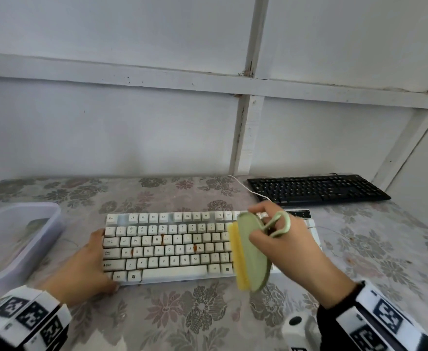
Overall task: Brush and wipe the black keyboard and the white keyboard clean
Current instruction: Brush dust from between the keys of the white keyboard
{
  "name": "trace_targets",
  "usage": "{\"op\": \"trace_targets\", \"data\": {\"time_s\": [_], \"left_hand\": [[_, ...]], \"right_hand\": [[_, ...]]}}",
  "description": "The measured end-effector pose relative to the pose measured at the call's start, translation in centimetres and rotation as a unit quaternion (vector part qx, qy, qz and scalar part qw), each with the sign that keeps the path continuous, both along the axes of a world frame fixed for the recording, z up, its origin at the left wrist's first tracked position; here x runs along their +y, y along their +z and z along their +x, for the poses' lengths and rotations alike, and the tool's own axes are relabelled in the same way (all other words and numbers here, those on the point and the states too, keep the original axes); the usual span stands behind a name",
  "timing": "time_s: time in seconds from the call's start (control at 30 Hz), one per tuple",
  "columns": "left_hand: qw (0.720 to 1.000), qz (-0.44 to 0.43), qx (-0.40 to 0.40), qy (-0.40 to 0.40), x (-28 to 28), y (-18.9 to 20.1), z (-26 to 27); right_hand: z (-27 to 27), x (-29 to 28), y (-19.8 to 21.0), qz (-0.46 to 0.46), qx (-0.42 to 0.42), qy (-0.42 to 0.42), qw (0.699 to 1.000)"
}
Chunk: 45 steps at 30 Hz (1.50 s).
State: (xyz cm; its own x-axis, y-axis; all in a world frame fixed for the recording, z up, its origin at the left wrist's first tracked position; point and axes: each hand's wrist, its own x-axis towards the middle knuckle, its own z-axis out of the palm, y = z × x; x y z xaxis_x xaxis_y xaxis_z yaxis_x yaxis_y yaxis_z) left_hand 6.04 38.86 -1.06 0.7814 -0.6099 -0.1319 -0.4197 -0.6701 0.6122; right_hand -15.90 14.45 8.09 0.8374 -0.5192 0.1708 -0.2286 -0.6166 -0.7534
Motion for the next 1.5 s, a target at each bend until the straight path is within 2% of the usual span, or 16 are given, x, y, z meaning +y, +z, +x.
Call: {"op": "trace_targets", "data": {"time_s": [0.1,0.17,0.4,0.57,0.73,0.8,1.03,1.2,1.5], "left_hand": [[1.0,-0.002,0.003,-0.002,0.0,0.2,-0.1],[1.0,-0.005,0.007,0.001,0.0,0.3,-0.4],[1.0,-0.012,-0.006,-0.002,-0.2,0.9,-0.9],[1.0,-0.013,-0.005,-0.001,-0.1,0.9,-0.9],[1.0,-0.002,-0.005,-0.005,-0.1,0.8,-0.8],[1.0,0.003,-0.009,-0.006,0.0,0.8,-0.7],[1.0,-0.006,-0.007,-0.002,0.0,0.6,-0.5],[1.0,-0.014,-0.005,-0.001,-0.1,0.5,-0.6],[1.0,-0.01,0.008,0.022,0.1,-0.2,0.1]], "right_hand": [[1.9,-0.3,0.5,-0.019,-0.063,-0.027,0.997],[2.9,-0.3,-0.1,-0.023,-0.066,-0.023,0.997],[1.4,0.8,-3.1,-0.009,0.01,0.029,0.999],[-0.1,0.9,-1.6,0.008,0.057,0.042,0.997],[1.6,0.1,0.2,0.005,-0.045,-0.016,0.999],[2.4,0.1,-0.1,-0.005,-0.059,-0.021,0.998],[0.7,1.1,-3.4,0.027,0.009,0.037,0.999],[-1.2,0.1,-2.9,0.073,0.046,0.039,0.995],[1.5,-0.6,0.0,0.088,-0.059,0.011,0.994]]}}
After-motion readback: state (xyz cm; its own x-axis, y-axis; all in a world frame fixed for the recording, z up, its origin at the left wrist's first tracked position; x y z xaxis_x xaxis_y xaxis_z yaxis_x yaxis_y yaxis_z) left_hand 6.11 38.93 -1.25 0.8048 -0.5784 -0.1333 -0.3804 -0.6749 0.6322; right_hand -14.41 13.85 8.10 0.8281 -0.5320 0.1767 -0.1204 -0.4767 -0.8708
